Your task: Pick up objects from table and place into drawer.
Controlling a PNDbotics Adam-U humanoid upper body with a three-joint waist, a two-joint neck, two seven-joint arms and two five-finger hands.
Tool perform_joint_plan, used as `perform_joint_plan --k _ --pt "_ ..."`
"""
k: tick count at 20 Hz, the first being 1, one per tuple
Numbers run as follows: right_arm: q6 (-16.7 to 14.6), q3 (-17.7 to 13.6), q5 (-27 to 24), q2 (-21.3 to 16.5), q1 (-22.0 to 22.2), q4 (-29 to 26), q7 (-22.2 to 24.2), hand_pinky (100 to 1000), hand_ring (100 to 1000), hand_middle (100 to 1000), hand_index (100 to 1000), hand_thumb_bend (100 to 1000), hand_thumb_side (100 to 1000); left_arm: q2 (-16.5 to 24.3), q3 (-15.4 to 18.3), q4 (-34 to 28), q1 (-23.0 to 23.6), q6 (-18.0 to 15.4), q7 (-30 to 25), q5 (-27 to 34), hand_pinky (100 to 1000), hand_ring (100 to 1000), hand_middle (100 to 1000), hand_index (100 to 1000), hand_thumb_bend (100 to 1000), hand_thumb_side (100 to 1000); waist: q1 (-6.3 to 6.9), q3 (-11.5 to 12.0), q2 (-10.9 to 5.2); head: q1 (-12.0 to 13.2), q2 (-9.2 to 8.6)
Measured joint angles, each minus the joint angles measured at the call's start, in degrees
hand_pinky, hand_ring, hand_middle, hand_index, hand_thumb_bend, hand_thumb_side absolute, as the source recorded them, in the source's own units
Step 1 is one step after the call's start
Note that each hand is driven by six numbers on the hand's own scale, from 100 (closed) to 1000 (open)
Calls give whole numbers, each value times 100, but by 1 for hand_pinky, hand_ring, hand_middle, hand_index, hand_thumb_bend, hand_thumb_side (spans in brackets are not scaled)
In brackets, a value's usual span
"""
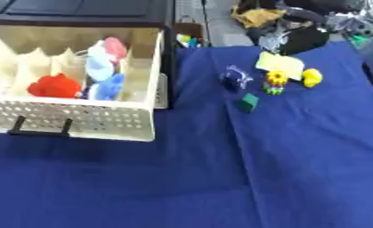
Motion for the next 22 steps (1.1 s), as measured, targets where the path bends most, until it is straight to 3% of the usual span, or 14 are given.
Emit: perform_joint_plan --k 6,11,17,22 --pt "-33 61 -40 -23 172 8 183 807 863 807 862 279 851 -17 -2 0 -21 5 -5 0 657 645 809 867 327 1000 0 1 12 0 -13" --pt "29 67 -150 -137 307 -182 445 811 860 783 851 322 826 -17 -2 0 -28 6 -6 0 657 645 809 867 326 1000 2 -2 19 0 -14" --pt "227 67 -265 -267 534 -419 703 801 852 740 853 373 927 -18 -3 0 -28 4 -9 0 657 645 809 867 326 1000 7 -1 26 0 -34" --pt "722 111 -201 -428 746 -814 754 790 838 707 850 326 1000 -19 -3 0 -40 6 -10 0 656 645 809 867 324 1000 1 -2 56 -2 -59"
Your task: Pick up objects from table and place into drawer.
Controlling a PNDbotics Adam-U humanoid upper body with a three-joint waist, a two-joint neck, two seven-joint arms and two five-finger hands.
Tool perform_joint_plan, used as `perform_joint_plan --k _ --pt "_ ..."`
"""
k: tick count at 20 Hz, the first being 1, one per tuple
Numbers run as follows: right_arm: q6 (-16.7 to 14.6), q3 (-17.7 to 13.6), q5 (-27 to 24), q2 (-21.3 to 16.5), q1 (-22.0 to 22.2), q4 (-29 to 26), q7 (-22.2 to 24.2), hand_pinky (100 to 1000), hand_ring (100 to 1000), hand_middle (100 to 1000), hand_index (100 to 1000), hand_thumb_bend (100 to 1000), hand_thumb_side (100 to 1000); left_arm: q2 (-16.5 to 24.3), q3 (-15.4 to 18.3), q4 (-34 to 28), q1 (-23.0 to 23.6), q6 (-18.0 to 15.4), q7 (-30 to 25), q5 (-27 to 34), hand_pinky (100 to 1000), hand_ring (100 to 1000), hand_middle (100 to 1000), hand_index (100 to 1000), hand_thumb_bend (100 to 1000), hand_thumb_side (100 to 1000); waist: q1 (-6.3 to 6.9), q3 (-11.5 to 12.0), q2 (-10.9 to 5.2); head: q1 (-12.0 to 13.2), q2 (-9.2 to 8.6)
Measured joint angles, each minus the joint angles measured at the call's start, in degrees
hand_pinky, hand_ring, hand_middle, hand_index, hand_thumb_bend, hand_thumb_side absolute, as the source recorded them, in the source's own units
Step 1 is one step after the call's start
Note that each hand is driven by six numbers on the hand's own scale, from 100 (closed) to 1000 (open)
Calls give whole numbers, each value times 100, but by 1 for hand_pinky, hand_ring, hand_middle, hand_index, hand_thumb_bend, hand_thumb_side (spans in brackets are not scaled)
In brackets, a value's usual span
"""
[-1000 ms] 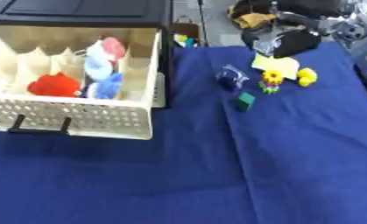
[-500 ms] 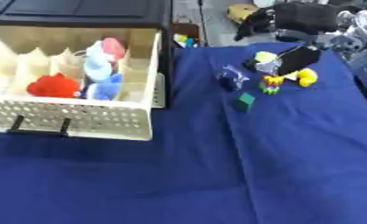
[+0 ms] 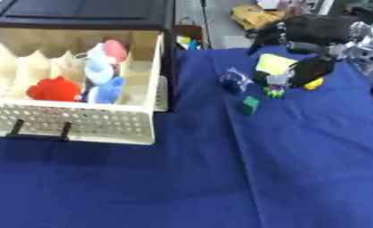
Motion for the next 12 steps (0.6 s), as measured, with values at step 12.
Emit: perform_joint_plan --k 12 --pt "1284 131 879 64 329 -582 -44 758 837 666 855 196 1000 0 -1 0 -35 16 -15 0 656 644 804 863 323 1000 -19 15 18 -45 -4"
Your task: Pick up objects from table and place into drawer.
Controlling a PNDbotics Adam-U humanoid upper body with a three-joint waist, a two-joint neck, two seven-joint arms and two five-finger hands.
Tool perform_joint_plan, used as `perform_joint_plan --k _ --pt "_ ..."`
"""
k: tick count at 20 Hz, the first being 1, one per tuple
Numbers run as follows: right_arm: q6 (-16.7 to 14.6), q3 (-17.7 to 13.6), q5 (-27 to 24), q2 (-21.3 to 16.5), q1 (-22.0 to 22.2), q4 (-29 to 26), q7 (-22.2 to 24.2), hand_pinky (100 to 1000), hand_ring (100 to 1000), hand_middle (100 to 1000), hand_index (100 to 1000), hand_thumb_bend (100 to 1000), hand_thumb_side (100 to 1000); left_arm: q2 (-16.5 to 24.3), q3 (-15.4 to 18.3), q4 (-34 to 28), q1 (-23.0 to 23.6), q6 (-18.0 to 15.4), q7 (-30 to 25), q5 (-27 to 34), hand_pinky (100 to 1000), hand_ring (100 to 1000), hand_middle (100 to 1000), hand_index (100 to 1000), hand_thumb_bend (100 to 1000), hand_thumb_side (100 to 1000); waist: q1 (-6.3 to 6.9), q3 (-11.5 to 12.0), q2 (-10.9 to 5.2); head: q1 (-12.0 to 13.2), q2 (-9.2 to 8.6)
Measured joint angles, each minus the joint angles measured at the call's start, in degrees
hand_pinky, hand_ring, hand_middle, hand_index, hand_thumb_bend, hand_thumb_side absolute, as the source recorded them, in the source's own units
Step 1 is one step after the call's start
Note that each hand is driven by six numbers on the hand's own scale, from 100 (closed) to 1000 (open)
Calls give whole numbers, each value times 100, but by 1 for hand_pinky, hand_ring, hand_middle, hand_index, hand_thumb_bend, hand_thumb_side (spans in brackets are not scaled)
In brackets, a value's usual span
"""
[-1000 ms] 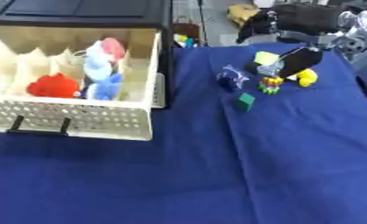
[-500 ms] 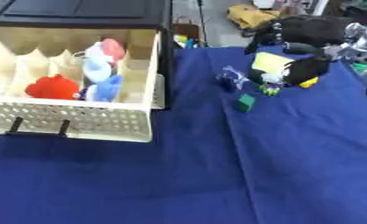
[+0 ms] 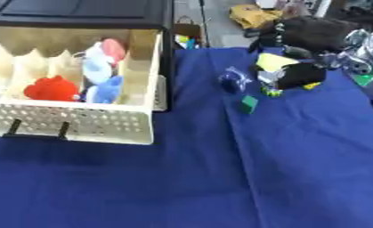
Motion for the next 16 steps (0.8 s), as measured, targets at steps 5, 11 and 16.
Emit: perform_joint_plan --k 5,11,16 --pt "255 -62 211 332 142 -36 231 752 844 639 865 220 1000 -2 0 0 -10 9 -9 0 656 643 803 862 323 1000 3 7 18 -13 -3" --pt "447 -288 404 738 341 -37 435 736 851 545 886 389 1000 -5 0 0 -15 11 -11 0 656 643 802 859 321 1000 4 13 44 -25 -37" --pt "633 -588 558 1087 549 -33 537 733 853 503 893 665 1000 -6 0 0 -25 22 -18 -1 655 643 801 858 318 1000 -3 -2 51 -27 -47"
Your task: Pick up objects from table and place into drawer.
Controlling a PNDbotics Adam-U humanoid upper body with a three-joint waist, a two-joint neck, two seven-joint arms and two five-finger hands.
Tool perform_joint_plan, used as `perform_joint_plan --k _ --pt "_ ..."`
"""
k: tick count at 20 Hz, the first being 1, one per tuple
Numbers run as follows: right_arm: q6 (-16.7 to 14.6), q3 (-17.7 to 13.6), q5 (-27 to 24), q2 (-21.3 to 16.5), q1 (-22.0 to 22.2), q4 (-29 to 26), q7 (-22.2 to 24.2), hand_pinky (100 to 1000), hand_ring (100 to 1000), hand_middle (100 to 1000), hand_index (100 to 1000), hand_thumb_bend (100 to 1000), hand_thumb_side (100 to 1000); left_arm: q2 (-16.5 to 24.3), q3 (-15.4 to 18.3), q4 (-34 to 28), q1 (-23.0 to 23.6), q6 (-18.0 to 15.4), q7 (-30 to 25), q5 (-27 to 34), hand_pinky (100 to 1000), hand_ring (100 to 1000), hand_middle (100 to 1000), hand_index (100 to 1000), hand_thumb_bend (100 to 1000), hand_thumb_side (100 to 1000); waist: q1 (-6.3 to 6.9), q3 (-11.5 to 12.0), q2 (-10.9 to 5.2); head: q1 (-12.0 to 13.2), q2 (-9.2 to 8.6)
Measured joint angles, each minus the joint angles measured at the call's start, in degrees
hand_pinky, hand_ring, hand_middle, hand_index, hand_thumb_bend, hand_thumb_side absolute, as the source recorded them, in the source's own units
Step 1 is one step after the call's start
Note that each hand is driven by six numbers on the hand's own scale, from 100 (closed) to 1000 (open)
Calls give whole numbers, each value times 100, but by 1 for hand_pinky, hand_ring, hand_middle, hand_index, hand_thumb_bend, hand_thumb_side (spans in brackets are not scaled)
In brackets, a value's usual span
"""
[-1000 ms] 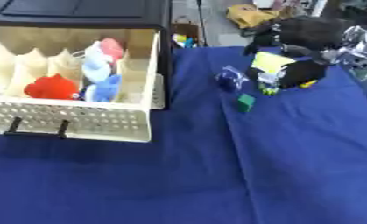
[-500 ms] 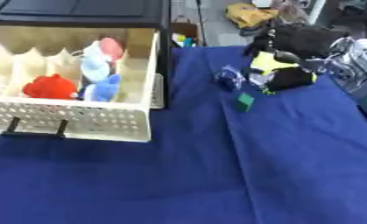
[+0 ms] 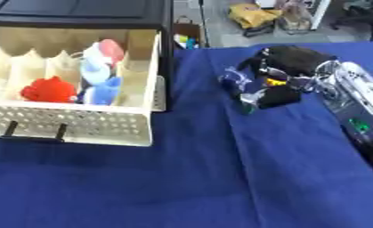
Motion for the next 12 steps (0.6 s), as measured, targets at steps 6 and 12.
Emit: perform_joint_plan --k 6,12 --pt "284 -378 318 357 205 72 6 731 858 490 893 654 906 -25 0 0 -18 7 -1 -8 655 643 801 858 312 1000 -15 -19 10 2 -2" --pt "423 -594 444 570 287 71 178 740 867 490 888 552 703 -42 0 0 -37 24 2 -31 654 643 802 860 309 1000 -15 -37 33 2 -2"
